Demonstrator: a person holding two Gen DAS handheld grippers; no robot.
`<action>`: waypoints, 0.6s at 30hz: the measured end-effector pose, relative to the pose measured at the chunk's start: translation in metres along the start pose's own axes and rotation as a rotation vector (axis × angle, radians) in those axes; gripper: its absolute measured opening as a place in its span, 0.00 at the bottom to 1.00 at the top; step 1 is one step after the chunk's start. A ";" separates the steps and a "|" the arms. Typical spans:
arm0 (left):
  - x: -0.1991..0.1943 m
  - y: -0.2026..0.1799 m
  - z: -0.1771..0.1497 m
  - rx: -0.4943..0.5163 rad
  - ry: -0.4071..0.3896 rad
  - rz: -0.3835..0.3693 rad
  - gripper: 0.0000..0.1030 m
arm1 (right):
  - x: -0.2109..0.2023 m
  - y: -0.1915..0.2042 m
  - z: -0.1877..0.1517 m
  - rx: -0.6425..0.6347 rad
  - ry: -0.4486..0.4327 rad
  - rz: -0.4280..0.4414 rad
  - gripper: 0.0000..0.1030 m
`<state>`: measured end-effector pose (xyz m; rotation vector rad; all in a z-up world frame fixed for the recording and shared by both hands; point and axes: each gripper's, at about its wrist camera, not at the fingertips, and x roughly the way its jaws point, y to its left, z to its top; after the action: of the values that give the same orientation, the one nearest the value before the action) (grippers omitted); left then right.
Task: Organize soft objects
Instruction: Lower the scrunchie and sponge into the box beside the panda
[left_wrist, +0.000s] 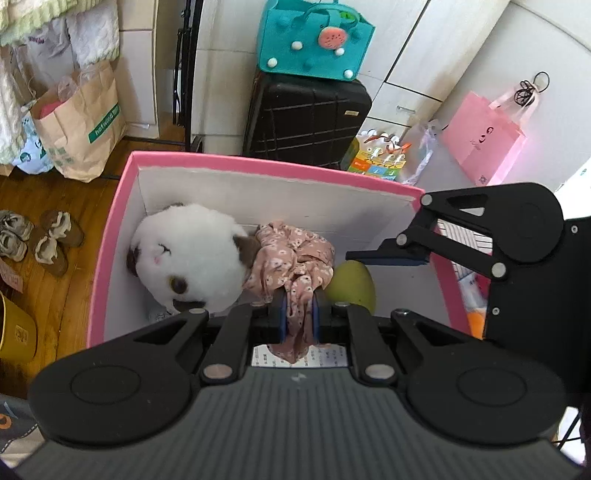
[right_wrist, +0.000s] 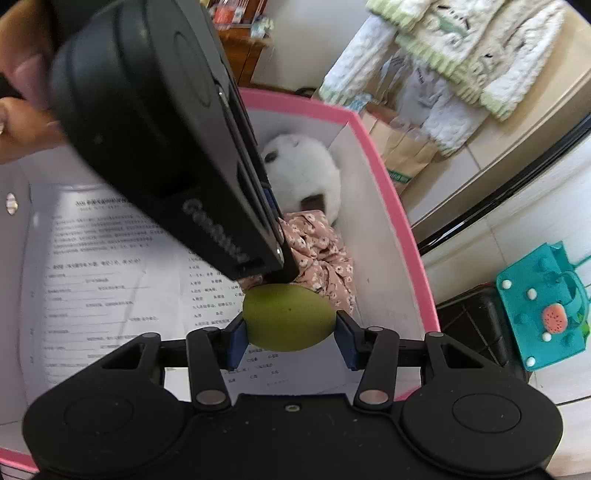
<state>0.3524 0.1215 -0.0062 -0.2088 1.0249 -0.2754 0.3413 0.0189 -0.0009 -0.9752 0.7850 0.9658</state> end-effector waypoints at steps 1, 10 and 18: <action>0.002 0.001 0.001 -0.003 0.003 0.002 0.11 | 0.004 -0.002 0.002 0.001 0.015 0.009 0.52; 0.018 0.016 0.004 -0.078 0.030 -0.017 0.16 | 0.023 -0.018 0.010 0.043 0.089 0.039 0.52; 0.013 0.019 0.000 -0.098 0.030 -0.032 0.18 | 0.029 -0.023 0.010 0.114 0.168 -0.018 0.53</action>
<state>0.3615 0.1351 -0.0224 -0.3107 1.0660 -0.2586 0.3742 0.0314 -0.0159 -0.9707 0.9597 0.8222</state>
